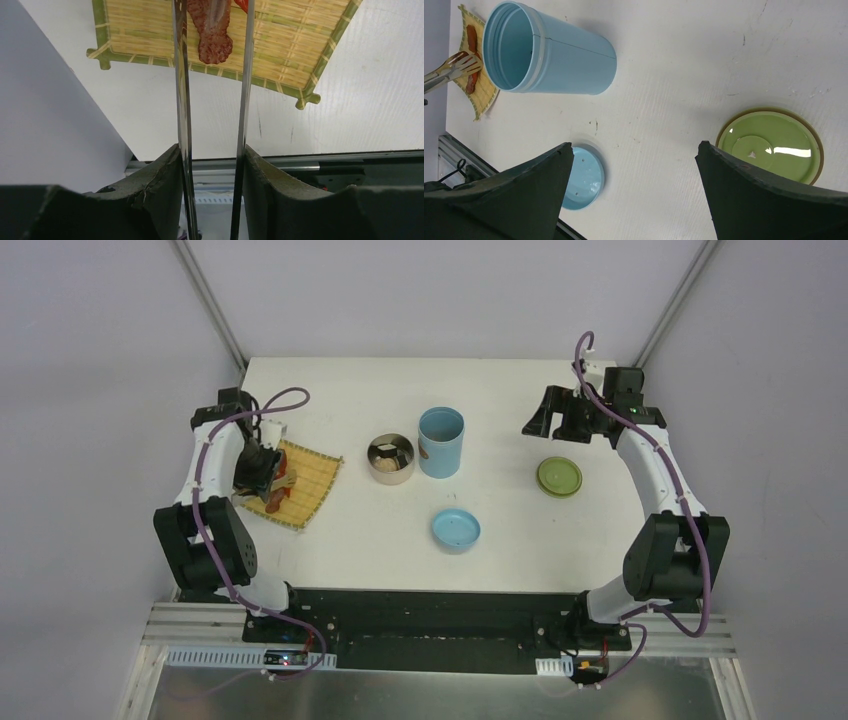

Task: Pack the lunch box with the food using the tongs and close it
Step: Pick up the fake food from the plate, then place the fake food in the packing box.

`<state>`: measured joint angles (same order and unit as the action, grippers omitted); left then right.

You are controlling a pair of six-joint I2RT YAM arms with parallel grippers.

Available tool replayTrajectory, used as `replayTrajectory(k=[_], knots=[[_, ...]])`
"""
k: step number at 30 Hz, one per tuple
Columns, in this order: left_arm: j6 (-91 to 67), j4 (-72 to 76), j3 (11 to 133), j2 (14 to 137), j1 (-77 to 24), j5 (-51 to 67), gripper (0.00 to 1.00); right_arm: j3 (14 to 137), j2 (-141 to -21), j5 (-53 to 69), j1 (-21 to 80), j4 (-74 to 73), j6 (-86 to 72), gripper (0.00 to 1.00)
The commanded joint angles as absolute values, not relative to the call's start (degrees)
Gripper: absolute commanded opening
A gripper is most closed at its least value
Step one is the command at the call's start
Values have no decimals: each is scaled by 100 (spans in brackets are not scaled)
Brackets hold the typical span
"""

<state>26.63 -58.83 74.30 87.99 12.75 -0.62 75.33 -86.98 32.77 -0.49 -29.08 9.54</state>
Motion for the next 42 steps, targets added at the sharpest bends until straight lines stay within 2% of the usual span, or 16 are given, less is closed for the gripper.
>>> replayTrajectory(k=[1, 7, 14, 24, 31, 42], knots=[[2633, -6132, 7396, 8597, 1221, -198, 41, 7738, -8689, 3304, -16, -2918, 1102, 98], [2461, -6432, 7790, 8360, 1213, -182, 33, 7724, -8718, 3387, -18, -2890, 1090, 98], [2408, -6936, 9238, 8189, 940, 718, 27, 7763, -8723, 3431, -64, -2862, 1081, 98], [2444, -6807, 11504, 8681, -758, 1424, 29, 7767, -8699, 3560, -201, -2852, 1072, 98], [2321, -6471, 11950, 9363, -1931, 1679, 31, 7771, -8648, 3582, -287, -2848, 1089, 98], [2153, -6415, 12384, 10454, -2746, 1574, 32, 7604, -8501, 3552, -419, -2823, 1159, 98]])
